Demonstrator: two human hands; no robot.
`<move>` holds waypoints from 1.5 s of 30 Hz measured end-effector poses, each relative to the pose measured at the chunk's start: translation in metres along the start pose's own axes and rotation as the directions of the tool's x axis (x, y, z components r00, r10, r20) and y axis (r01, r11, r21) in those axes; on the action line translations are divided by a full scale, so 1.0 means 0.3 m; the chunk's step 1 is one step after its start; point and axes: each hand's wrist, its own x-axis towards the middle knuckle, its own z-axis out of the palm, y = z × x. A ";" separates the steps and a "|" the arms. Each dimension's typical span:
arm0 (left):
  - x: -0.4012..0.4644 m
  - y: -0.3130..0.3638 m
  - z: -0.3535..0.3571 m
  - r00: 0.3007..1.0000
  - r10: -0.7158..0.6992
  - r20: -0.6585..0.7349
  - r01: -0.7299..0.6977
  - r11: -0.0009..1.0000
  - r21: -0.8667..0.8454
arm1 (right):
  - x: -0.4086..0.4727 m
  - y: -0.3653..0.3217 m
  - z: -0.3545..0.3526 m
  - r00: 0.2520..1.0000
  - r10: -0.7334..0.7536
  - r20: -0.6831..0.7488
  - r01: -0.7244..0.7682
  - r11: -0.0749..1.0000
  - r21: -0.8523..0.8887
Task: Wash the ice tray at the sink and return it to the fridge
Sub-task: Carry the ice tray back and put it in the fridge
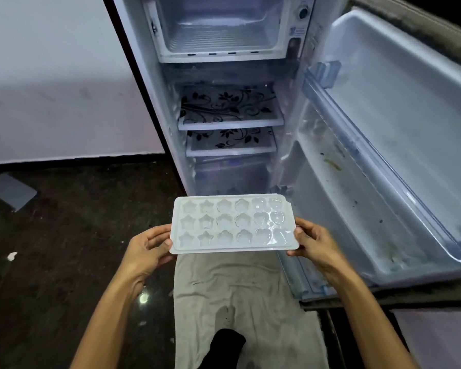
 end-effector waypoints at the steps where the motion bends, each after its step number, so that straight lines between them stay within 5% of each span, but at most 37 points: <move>1: 0.028 0.019 -0.005 1.000 0.002 -0.001 -0.002 1.000 0.005 | 0.027 -0.023 0.012 1.000 -0.001 -0.003 0.001 1.000 -0.006; 33: 0.816 0.810 0.093 0.944 0.330 0.018 -0.329 0.944 -0.018 | 0.784 -0.815 0.126 0.958 -0.273 -0.088 0.281 0.955 0.094; 45: 1.200 1.062 0.204 0.969 0.244 0.046 -0.236 0.962 -0.139 | 1.144 -1.095 0.204 0.964 -0.249 -0.099 0.261 0.954 0.146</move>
